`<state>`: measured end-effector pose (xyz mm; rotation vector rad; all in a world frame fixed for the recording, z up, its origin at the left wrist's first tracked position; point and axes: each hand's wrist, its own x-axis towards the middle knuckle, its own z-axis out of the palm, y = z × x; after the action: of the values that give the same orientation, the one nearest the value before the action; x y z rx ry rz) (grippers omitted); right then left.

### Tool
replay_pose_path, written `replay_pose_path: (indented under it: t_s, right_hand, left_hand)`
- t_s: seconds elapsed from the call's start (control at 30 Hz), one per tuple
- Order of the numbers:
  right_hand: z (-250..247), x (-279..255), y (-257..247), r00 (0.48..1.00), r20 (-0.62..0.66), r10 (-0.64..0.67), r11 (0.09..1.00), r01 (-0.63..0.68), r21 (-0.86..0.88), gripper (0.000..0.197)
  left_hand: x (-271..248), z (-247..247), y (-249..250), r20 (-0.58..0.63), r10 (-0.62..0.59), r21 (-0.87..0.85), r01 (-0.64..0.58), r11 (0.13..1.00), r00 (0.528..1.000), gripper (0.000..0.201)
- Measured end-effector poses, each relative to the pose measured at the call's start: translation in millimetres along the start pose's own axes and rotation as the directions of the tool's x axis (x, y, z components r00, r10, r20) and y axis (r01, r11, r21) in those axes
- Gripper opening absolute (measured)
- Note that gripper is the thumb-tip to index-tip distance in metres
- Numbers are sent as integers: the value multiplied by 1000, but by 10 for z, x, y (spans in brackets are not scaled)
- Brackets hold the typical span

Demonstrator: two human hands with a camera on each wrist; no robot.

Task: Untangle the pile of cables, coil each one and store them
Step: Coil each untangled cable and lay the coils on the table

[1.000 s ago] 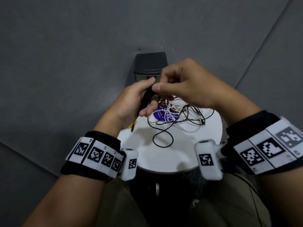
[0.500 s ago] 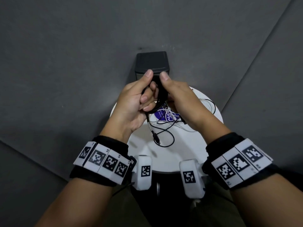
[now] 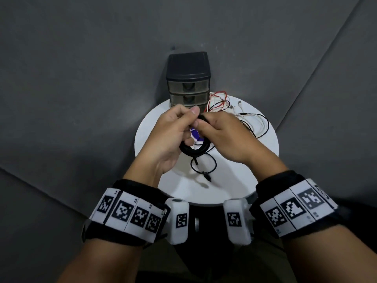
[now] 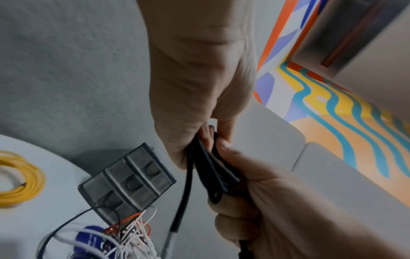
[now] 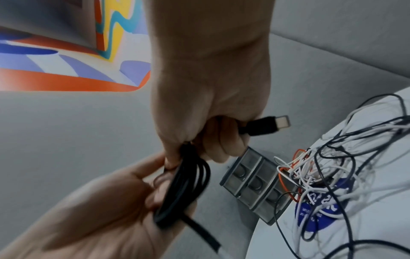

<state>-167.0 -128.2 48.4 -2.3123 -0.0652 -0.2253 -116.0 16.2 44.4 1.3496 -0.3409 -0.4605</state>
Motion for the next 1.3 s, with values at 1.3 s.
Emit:
replay_pose_path:
  t_s: [1.3]
  right_hand:
    - [28,-279,138,974,-191,124,987,-100,127,12]
  left_hand:
    - [-163,-113,-135,35,-34,-12,35,999,999,31]
